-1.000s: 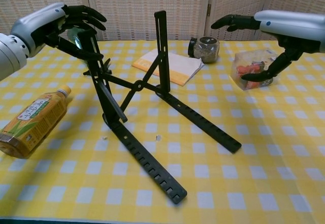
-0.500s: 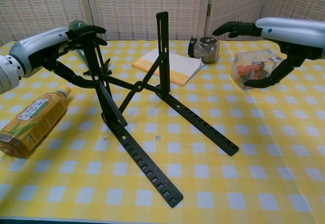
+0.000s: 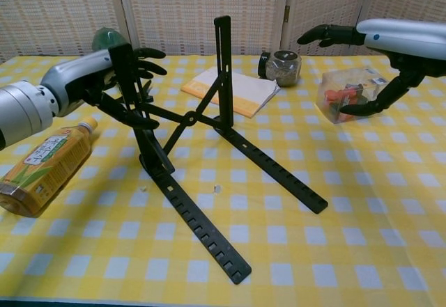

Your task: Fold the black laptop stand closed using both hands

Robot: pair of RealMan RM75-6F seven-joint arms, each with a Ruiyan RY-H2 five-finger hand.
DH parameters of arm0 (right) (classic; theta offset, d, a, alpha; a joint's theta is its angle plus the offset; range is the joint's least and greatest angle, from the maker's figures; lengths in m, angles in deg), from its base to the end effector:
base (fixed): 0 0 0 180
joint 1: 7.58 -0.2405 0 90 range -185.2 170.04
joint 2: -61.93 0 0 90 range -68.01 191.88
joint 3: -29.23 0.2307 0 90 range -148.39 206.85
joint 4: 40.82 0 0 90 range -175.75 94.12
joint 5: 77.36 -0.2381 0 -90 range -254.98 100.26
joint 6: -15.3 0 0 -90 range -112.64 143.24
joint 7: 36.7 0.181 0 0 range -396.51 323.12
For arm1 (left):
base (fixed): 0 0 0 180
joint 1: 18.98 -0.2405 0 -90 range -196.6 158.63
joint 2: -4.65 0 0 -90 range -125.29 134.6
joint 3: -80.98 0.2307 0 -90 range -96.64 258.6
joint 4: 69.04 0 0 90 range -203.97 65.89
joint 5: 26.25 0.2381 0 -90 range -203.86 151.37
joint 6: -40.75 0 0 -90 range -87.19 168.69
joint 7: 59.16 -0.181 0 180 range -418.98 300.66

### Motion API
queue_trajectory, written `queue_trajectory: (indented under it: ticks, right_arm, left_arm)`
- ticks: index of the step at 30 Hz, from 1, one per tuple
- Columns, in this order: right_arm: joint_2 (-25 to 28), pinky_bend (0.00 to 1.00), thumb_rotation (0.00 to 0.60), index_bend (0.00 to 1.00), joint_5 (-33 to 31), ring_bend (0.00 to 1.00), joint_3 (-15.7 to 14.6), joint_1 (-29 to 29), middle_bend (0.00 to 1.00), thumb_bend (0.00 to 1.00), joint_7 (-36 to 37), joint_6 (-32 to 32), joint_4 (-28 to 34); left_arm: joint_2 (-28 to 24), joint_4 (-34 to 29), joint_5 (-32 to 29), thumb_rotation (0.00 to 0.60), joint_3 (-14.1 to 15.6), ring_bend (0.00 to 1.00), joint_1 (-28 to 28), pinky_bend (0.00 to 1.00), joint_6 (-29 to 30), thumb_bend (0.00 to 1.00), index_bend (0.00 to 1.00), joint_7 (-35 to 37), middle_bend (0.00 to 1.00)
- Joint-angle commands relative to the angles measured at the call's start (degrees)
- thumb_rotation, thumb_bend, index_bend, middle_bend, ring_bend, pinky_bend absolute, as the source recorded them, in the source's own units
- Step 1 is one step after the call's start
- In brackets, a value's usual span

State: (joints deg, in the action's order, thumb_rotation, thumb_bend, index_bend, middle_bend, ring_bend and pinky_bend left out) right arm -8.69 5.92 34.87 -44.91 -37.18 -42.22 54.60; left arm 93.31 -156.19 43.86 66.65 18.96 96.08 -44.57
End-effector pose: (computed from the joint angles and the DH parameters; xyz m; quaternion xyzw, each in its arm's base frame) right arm -0.1353 -0.3344 0.0116 0.7626 -0.3565 0.4127 0.3480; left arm -0.1057 0.3605 -0.0454 -0.5920 -0.5646 -0.5078 0.2702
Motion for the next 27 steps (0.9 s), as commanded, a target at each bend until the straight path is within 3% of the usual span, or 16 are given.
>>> queue_trajectory:
  ticks: [1,7,16,21,27]
  right_arm:
    - [0.0,0.02,0.600,0.00,0.1,0.07,0.0,0.0,0.00,0.32,0.2,0.0,-0.2]
    - [0.6,0.02,0.600,0.00,0.3,0.07,0.3,0.1,0.00,0.32,0.7,-0.3,-0.1]
    - [1.2,0.02,0.600,0.00,0.4,0.07,0.4,0.3,0.00,0.32,0.5,-0.6,0.5]
    - [1.3,0.02,0.600,0.00,0.4,0.07,0.3,0.5,0.00,0.32,0.2,-0.8,0.8]
    - [1.2,0.02,0.600,0.00,0.5,0.07,0.1,0.8,0.00,0.32,-0.1,-1.0,1.2]
  left_arm:
    - [0.9,1.1,-2.0,0.600,-0.6,0.12,0.9,0.00,-0.9,0.16,0.08,-1.6,0.16]
    - [3.3,5.2,-3.5,0.600,0.3,0.15,1.2,0.00,-0.1,0.16,0.18,-6.1,0.19]
    - [5.3,8.7,-2.2,0.600,1.5,0.18,0.5,0.00,1.4,0.16,0.29,-6.8,0.23]
    - [6.0,10.5,-0.9,0.600,2.0,0.23,0.3,0.01,2.4,0.16,0.41,-7.4,0.31]
    - [6.2,11.7,0.4,0.600,2.6,0.27,-0.2,0.01,3.0,0.16,0.49,-6.7,0.37]
